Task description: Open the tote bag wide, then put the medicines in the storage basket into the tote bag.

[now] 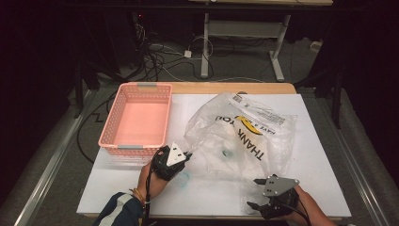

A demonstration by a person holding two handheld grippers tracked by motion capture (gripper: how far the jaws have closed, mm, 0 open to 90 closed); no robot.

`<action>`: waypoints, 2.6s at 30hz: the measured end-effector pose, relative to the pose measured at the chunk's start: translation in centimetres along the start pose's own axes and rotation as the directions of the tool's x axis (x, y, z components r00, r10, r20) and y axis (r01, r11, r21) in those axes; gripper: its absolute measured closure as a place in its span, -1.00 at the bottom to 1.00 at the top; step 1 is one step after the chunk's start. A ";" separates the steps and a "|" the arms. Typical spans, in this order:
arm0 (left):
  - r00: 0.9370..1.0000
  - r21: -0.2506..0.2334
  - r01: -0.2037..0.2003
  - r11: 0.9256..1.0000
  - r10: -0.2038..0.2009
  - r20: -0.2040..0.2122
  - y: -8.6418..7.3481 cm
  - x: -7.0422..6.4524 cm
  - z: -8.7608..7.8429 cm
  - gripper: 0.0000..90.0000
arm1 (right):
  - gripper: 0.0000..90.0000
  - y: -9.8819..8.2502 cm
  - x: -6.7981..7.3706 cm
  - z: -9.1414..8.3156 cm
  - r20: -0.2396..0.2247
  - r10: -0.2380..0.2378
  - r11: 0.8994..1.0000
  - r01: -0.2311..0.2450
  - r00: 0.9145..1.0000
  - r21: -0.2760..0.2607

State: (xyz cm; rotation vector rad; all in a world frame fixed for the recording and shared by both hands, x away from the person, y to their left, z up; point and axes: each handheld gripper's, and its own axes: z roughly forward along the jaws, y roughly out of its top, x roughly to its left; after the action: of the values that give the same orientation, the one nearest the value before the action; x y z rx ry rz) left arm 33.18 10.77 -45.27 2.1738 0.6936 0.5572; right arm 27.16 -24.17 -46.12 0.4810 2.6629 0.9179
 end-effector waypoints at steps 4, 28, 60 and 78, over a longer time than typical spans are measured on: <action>1.000 0.004 -0.001 1.000 0.001 0.005 0.0 0.0 0.1 0.91 | 0.18 -0.3 -0.9 0.8 -0.060 0.041 0.999 -0.040 0.997 0.022; 1.000 -0.087 -0.005 0.996 0.002 -0.031 1.5 0.5 -1.3 0.91 | 1.00 2.1 -2.5 -3.2 0.171 0.084 0.949 -0.026 0.982 -0.315; 0.994 -0.268 0.012 0.963 -0.041 -0.103 4.2 3.2 -3.0 0.90 | 1.00 4.3 -8.5 -6.5 0.377 0.200 0.871 0.012 0.904 -0.491; 0.995 -0.325 0.002 0.946 -0.035 -0.095 5.7 2.9 -4.2 0.90 | 1.00 5.1 -9.0 -7.6 0.411 0.204 0.858 0.040 0.889 -0.513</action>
State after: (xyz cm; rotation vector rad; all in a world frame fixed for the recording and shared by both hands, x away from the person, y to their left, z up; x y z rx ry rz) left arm 34.59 11.73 -37.82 1.8404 0.6254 0.7213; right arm 33.66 -28.05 -35.69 0.5954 1.8911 1.2990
